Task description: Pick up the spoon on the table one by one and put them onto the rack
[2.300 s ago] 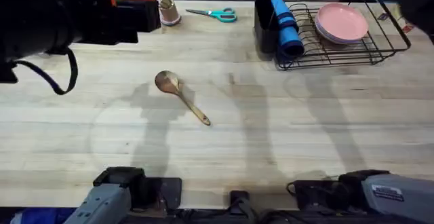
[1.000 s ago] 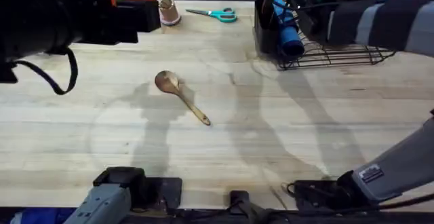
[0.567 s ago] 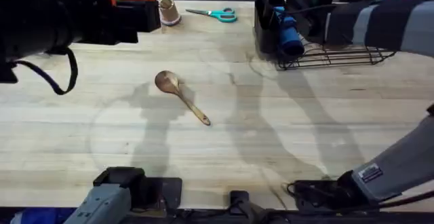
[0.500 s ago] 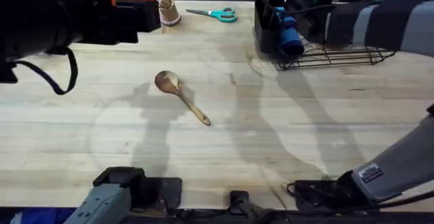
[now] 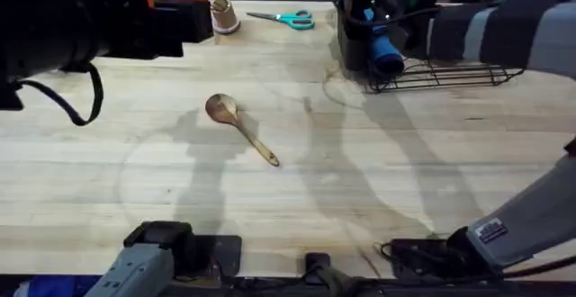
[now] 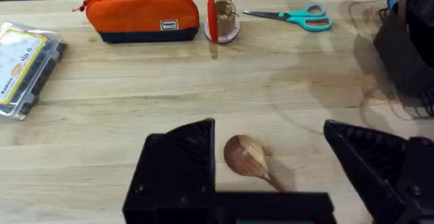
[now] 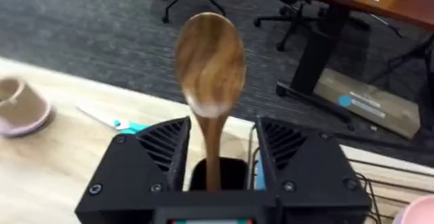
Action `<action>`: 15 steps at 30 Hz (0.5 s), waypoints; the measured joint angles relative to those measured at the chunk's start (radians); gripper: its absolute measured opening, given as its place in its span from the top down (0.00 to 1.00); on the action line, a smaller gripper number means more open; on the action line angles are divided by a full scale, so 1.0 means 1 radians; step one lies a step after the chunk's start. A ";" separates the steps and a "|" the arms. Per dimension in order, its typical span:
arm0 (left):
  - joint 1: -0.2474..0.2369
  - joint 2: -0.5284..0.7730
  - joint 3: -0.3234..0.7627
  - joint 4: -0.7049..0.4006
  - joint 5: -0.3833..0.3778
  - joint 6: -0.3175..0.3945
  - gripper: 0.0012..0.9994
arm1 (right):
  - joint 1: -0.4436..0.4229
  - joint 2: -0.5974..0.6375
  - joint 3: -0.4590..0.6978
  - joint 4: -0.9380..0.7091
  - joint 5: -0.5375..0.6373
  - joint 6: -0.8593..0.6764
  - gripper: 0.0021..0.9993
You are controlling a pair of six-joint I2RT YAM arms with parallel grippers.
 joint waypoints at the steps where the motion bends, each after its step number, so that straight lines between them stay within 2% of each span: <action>1: 0.000 0.000 0.000 0.000 0.000 0.000 0.01 | 0.007 0.000 0.000 0.001 0.000 -0.014 0.44; 5: 0.000 0.000 0.000 0.000 0.000 0.000 0.01 | 0.034 -0.022 0.000 -0.016 0.000 -0.055 0.38; 10: 0.000 0.000 0.000 0.000 0.000 0.000 0.01 | 0.050 -0.111 0.000 -0.108 0.000 -0.074 0.31; 11: 0.000 0.000 0.000 0.000 0.000 0.000 0.01 | 0.052 -0.134 0.000 -0.142 0.000 -0.076 0.30; 12: 0.000 0.000 0.000 0.000 0.000 0.000 0.01 | 0.059 -0.226 0.001 -0.314 0.000 -0.080 0.26; 15: 0.000 0.000 0.000 0.000 0.000 0.000 0.01 | 0.068 -0.295 0.001 -0.446 0.000 -0.080 0.25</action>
